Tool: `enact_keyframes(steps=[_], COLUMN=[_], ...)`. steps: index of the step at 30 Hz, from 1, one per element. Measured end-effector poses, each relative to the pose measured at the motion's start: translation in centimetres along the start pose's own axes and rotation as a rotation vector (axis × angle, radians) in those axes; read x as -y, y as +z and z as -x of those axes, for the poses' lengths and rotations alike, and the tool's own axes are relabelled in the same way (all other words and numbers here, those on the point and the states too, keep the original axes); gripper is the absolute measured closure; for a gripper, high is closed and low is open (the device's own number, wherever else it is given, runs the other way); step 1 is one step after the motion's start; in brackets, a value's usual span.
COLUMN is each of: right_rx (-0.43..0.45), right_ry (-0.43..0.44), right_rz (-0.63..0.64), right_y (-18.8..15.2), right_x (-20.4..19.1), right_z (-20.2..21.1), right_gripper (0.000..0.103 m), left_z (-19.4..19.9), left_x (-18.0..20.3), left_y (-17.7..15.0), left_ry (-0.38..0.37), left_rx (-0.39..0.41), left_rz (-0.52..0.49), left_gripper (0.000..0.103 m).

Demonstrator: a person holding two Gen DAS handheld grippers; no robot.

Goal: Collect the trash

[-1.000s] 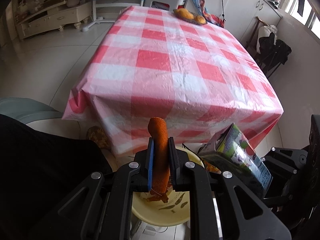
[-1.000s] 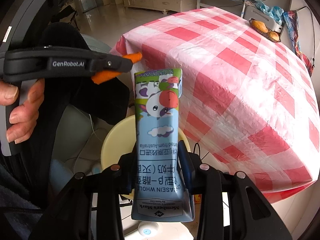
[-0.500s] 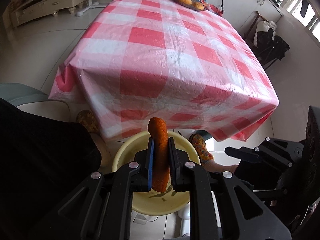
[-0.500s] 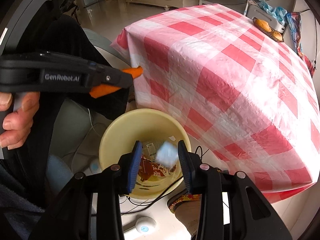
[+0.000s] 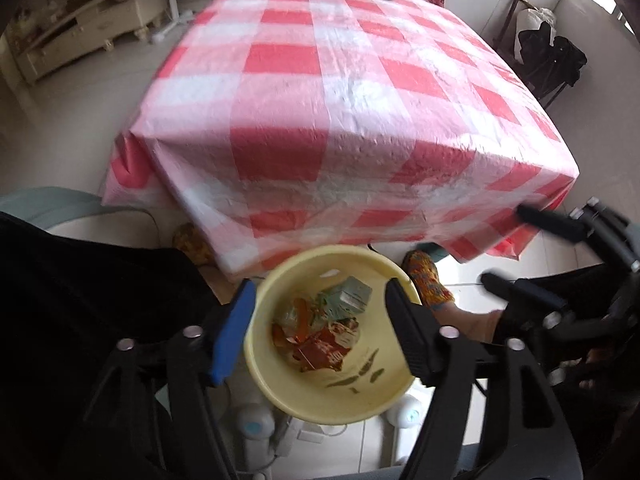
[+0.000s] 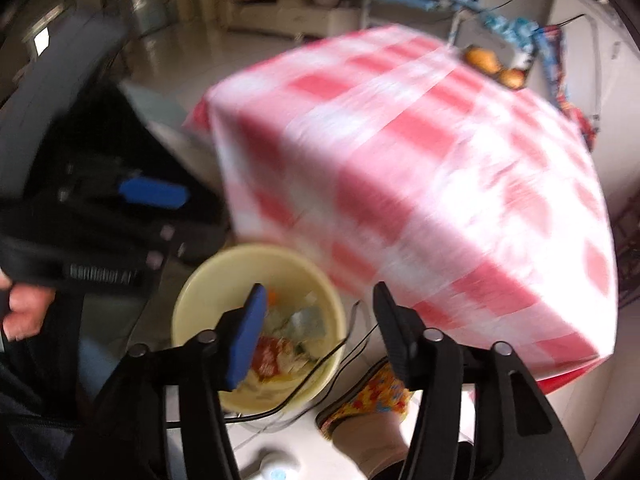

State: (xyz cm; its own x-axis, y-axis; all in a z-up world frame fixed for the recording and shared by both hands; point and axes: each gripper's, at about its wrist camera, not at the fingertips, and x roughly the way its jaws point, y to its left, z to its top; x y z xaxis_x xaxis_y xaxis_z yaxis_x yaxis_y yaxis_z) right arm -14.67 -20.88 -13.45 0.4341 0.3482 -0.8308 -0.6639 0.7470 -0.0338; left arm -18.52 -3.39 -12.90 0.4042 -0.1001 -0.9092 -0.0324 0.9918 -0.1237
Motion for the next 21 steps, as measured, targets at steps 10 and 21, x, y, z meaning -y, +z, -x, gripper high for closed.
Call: enact_keyframes(steps=[10, 21], right_rx=[0.3, 0.504], right_ry=[-0.212, -0.382], right_rz=[-0.026, -0.175], right_y=[1.9, 3.1], right_x=[0.5, 1.5], right_z=[4.9, 8.2], right_gripper=[0.015, 0.008], left_z=[6.1, 12.2], left_x=[0.3, 0.5], left_y=[1.2, 1.8], left_ry=[0.089, 0.153], left_rx=[0.32, 0.575], left_rz=[-0.007, -0.026], left_gripper=[0.014, 0.008])
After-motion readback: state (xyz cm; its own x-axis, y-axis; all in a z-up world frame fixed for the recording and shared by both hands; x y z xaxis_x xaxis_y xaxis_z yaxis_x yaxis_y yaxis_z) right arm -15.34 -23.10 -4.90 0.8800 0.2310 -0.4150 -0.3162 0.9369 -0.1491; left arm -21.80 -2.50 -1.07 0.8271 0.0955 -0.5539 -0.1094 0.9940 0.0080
